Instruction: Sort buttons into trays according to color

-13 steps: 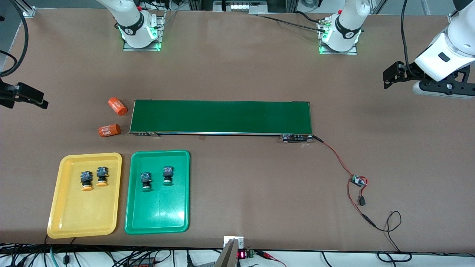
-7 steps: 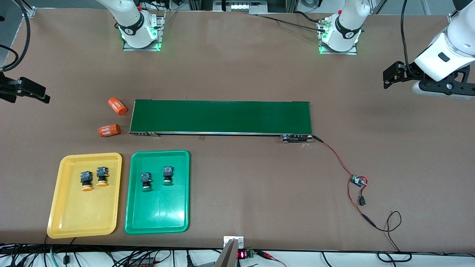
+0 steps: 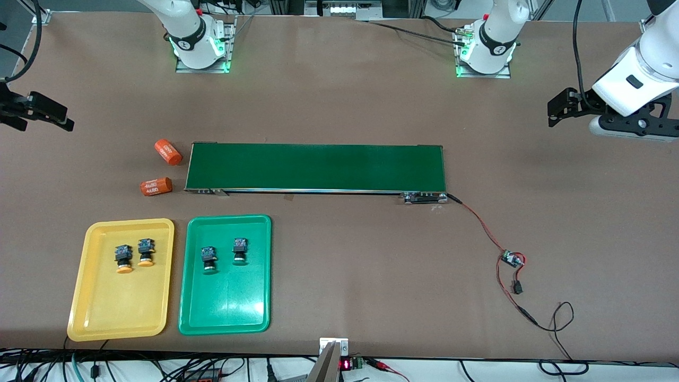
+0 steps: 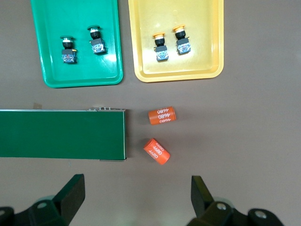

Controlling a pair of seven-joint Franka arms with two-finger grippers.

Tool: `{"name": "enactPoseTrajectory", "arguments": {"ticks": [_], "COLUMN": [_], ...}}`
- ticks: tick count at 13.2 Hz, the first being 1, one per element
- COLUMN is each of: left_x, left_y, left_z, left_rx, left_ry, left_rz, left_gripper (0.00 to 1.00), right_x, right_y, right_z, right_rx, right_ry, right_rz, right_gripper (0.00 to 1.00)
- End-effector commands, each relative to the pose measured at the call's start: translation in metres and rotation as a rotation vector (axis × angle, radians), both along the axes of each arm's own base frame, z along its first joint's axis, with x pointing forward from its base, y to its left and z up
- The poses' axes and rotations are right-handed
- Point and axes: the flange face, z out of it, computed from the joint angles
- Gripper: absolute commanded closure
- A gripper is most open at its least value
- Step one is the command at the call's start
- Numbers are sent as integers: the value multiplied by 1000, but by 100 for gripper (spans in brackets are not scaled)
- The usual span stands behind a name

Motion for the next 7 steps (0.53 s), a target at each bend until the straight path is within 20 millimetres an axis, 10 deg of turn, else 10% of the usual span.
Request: {"name": "enactPoseTrajectory", "arguments": {"ticks": [1, 7], "left_x": [0, -1], "left_y": [1, 0], "left_z": [6, 5], "left_rx": [19, 18], "left_ry": [4, 10], "left_rz": [-9, -13], "left_gripper": [0, 0], "right_x": [-18, -20], "right_y": [-1, 1], "right_z": [3, 6], "right_rx": [-3, -2], "right_ry": [-20, -11], "right_rz": [-14, -5], "right_gripper": [0, 0]}}
